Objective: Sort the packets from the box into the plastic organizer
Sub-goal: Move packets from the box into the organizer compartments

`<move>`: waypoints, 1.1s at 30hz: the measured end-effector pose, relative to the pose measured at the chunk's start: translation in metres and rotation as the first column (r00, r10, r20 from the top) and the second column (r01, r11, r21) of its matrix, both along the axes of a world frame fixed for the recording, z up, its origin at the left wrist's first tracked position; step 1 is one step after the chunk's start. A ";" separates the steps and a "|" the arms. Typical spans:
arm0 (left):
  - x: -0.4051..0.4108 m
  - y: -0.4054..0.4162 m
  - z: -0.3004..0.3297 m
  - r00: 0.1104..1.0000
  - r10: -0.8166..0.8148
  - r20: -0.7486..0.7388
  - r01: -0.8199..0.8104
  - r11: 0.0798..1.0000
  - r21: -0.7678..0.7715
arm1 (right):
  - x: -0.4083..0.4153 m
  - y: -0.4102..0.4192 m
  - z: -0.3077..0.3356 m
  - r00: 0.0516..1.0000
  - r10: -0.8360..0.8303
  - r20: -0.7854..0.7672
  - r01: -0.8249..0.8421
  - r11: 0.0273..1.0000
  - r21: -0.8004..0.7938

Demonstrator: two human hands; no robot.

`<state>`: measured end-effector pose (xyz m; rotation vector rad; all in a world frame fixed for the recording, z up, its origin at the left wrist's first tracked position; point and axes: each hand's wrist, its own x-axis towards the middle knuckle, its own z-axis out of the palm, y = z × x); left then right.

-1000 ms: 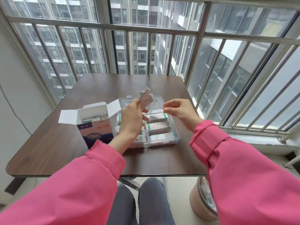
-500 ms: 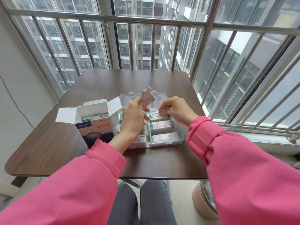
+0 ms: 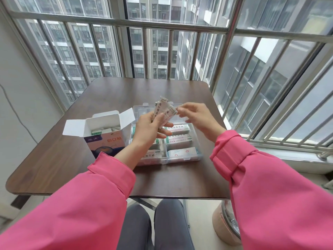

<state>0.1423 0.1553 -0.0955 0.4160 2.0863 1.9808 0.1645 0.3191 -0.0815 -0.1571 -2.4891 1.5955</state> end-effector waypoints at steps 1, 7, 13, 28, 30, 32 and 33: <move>0.001 0.000 0.001 0.999 -0.016 0.028 0.015 1.000 0.026 | 0.002 -0.001 0.004 1.000 0.023 0.000 -0.023 0.986 -0.167; 0.009 0.003 0.006 0.992 -0.034 0.118 0.018 0.991 0.136 | 0.006 -0.003 0.003 0.999 -0.047 -0.010 0.045 0.987 -0.154; 0.006 -0.001 0.003 0.997 0.025 0.077 -0.032 0.996 0.085 | 0.008 0.000 -0.004 0.992 -0.123 0.022 0.125 0.953 -0.275; 0.001 0.000 0.000 0.989 0.142 -0.028 -0.140 0.988 0.067 | 0.010 0.002 -0.007 0.980 -0.190 0.067 0.201 0.916 -0.346; 0.000 -0.001 0.001 0.982 0.181 -0.049 -0.176 0.981 0.084 | 0.005 0.005 -0.012 0.958 -0.280 0.067 0.288 0.918 -0.273; 0.000 -0.001 0.000 0.977 0.199 -0.079 -0.193 0.978 0.079 | 0.002 0.008 -0.017 0.934 -0.353 0.049 0.356 0.923 -0.143; 0.000 -0.001 0.000 0.975 0.201 -0.093 -0.194 0.978 0.081 | 0.000 0.008 -0.019 0.928 -0.369 0.043 0.371 0.926 -0.074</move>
